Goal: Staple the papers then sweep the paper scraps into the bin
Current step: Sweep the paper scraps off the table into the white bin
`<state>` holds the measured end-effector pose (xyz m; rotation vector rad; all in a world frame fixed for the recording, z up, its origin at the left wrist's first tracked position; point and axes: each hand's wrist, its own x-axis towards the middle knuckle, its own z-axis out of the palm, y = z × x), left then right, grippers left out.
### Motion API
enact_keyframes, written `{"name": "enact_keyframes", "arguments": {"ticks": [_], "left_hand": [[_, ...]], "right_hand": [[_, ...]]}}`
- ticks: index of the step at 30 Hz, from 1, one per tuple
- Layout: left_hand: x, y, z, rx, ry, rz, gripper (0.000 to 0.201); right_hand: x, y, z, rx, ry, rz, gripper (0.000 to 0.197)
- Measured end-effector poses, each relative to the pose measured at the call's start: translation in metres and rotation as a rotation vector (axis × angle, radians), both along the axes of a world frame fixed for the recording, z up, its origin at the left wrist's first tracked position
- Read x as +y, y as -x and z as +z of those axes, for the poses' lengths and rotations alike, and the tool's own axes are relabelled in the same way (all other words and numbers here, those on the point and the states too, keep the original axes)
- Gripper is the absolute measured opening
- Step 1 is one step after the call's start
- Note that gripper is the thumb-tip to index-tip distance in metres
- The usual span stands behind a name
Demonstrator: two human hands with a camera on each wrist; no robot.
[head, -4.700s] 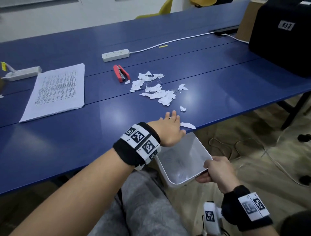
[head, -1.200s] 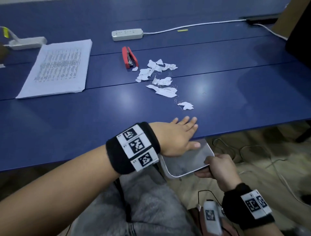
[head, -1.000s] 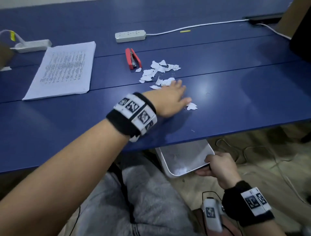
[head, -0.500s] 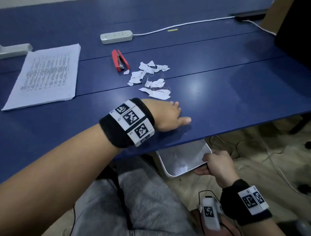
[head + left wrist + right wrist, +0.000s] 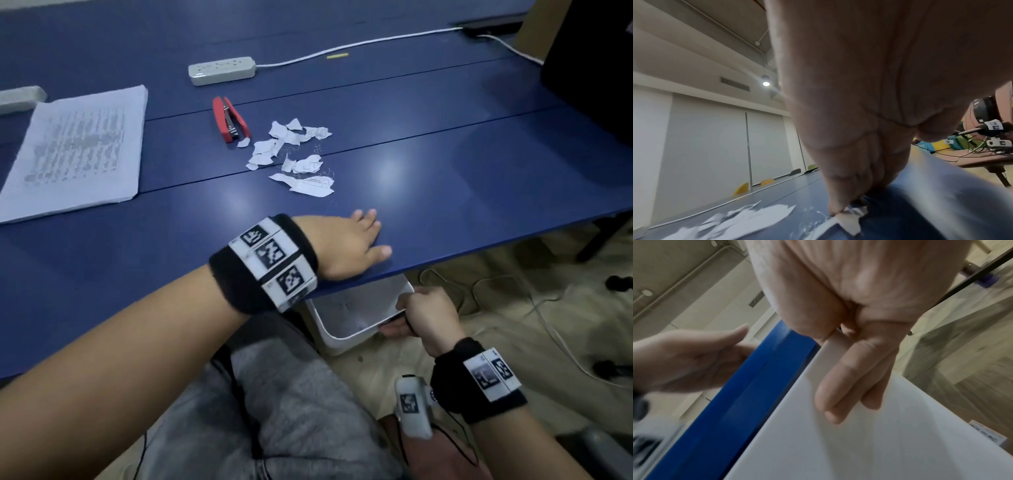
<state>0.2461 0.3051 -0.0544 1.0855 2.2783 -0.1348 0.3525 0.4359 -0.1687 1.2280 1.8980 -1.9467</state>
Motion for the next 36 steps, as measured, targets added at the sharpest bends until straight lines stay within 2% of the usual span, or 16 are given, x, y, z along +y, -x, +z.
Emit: {"name": "enact_keyframes", "arguments": {"ticks": [6, 11, 14, 17, 22, 27, 36], "left_hand": [[-0.03, -0.017, -0.007, -0.034, -0.079, 0.067, 0.068], [-0.026, 0.044, 0.005, 0.128, -0.157, 0.273, 0.069], [-0.02, 0.083, 0.004, 0.186, -0.114, 0.387, 0.071], [-0.014, 0.094, -0.001, 0.176, 0.039, 0.383, 0.068], [-0.012, 0.052, -0.005, 0.066, 0.057, 0.295, 0.071], [-0.016, -0.001, -0.002, -0.044, -0.01, 0.327, 0.074], [-0.011, -0.08, -0.014, -0.065, -0.098, 0.259, 0.072]], "right_hand": [[-0.005, -0.007, 0.003, 0.02, 0.013, 0.016, 0.022], [-0.007, -0.016, 0.001, 0.029, 0.014, 0.028, 0.022], [-0.007, -0.017, 0.002, 0.027, 0.013, 0.045, 0.021], [-0.005, -0.014, 0.004, 0.029, 0.005, 0.041, 0.02], [0.0, -0.014, 0.006, 0.026, -0.005, 0.017, 0.021], [-0.002, -0.022, 0.007, 0.029, -0.006, -0.002, 0.02], [-0.008, -0.048, 0.008, 0.007, 0.013, -0.017, 0.02]]}}
